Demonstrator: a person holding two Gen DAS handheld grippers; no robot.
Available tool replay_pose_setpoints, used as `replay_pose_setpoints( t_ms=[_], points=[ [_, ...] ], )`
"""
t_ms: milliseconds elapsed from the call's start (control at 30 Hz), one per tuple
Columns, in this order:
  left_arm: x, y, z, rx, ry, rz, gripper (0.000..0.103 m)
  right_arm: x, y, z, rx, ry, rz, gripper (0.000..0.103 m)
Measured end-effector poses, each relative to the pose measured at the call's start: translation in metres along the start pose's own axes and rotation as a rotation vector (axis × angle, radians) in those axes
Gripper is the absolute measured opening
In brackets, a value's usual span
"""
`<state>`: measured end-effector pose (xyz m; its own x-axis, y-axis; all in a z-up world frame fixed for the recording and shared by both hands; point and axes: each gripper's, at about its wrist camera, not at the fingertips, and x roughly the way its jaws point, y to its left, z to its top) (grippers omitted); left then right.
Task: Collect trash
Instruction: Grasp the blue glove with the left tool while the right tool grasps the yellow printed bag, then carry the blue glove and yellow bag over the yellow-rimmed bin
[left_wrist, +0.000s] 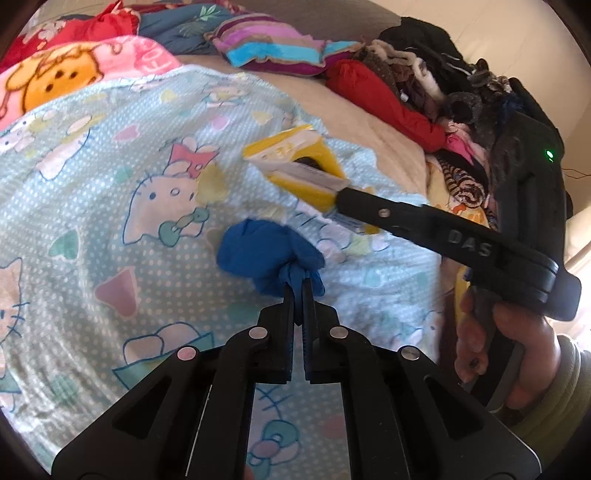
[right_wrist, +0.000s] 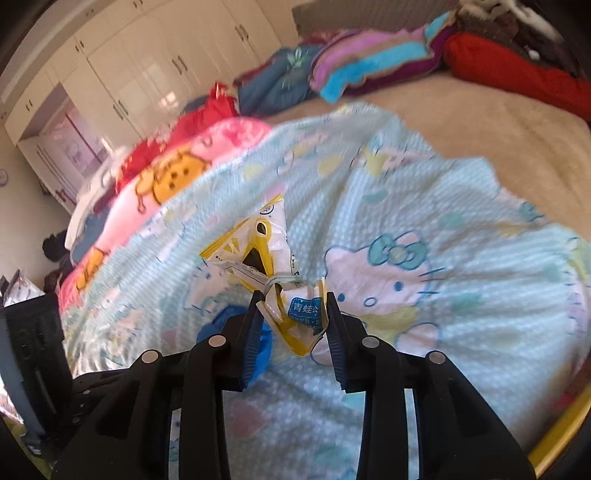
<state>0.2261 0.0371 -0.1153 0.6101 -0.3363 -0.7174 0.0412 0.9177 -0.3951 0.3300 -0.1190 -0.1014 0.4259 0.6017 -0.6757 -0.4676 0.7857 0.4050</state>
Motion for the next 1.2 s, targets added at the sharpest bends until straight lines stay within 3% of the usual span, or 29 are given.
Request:
replay_pose_setpoints(
  t_ms=[567, 1200],
  points=[
    [-0.048, -0.086, 0.012, 0.130, -0.113, -0.112, 0.001, -0.136, -0.024, -0.034, 0.081, -0.182, -0.101, 0.031],
    [-0.061, -0.168, -0.012, 0.264, -0.104, -0.200, 0.001, -0.241, -0.071, -0.091, 0.208, -0.293, -0.208, 0.031]
  ],
)
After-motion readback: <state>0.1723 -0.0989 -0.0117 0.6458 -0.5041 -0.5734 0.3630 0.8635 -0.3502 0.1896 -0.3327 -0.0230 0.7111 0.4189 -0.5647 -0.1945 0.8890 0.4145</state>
